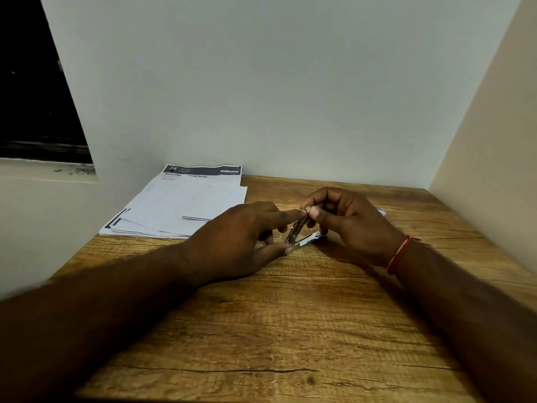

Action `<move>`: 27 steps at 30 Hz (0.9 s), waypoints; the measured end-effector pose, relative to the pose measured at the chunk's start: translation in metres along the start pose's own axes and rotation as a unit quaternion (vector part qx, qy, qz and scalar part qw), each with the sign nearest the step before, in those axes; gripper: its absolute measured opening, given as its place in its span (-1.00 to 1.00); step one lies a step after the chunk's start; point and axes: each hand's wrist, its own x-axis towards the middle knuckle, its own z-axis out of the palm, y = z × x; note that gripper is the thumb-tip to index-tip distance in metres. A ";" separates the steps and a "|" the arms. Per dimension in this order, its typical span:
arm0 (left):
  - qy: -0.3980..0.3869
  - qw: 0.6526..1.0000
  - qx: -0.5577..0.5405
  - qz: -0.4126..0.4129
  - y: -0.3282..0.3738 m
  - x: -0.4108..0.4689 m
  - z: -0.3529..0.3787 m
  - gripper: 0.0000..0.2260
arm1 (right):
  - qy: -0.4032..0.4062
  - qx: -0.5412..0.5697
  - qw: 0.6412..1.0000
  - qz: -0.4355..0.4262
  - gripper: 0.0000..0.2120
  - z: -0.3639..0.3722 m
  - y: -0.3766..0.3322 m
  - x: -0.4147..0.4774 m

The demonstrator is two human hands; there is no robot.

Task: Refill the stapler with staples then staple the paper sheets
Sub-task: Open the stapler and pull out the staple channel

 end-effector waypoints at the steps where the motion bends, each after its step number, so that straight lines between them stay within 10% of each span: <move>1: 0.002 1.000 -0.001 0.001 0.000 0.000 0.000 -0.45 | 0.001 0.002 1.000 0.001 -0.90 0.000 0.000 0.000; 27: 0.034 0.999 -0.006 0.010 0.000 0.003 0.000 -0.79 | -0.003 0.003 1.000 -0.003 -0.90 0.003 0.010 0.004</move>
